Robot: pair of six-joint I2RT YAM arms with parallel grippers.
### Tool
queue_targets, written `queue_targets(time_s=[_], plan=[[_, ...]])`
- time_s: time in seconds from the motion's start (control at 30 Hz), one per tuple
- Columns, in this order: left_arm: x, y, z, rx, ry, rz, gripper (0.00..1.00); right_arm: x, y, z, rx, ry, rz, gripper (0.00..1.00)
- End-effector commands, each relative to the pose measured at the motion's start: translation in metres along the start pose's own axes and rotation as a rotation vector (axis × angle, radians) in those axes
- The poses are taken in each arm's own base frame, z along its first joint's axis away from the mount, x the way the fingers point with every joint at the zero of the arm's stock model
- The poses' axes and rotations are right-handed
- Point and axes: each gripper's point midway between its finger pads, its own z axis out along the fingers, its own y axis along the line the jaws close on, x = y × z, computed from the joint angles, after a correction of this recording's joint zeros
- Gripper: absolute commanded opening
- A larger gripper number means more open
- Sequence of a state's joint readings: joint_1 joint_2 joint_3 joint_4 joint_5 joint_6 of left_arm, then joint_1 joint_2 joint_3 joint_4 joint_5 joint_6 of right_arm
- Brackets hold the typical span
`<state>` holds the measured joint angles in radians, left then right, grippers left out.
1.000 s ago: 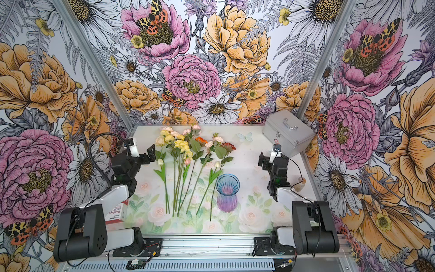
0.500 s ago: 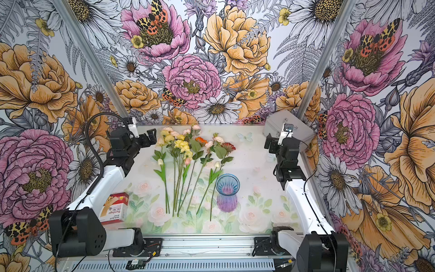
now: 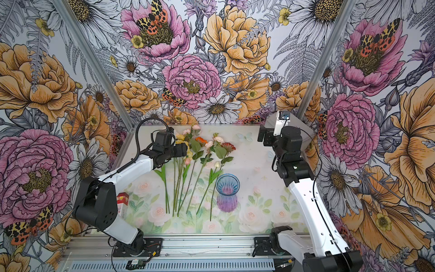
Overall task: Place the pink flowers into the vase
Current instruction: Pick up the flower at the center of the board.
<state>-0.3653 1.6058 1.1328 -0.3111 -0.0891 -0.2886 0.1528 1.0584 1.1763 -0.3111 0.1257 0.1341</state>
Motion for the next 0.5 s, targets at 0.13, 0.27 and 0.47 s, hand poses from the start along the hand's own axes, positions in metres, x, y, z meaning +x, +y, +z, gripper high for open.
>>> queue_targets(time_s=[0.13,0.27,0.47], plan=[[0.043,-0.001,0.004,-0.123,0.135,-0.007,0.69,-0.01,0.019,-0.016,-0.088,-0.007,-0.005,1.0],[0.065,-0.007,-0.001,-0.17,0.171,0.024,0.65,-0.003,0.02,-0.016,-0.091,0.006,-0.012,1.0],[0.09,-0.007,0.003,-0.22,0.21,0.068,0.6,0.004,0.02,-0.013,-0.09,0.02,-0.025,1.0]])
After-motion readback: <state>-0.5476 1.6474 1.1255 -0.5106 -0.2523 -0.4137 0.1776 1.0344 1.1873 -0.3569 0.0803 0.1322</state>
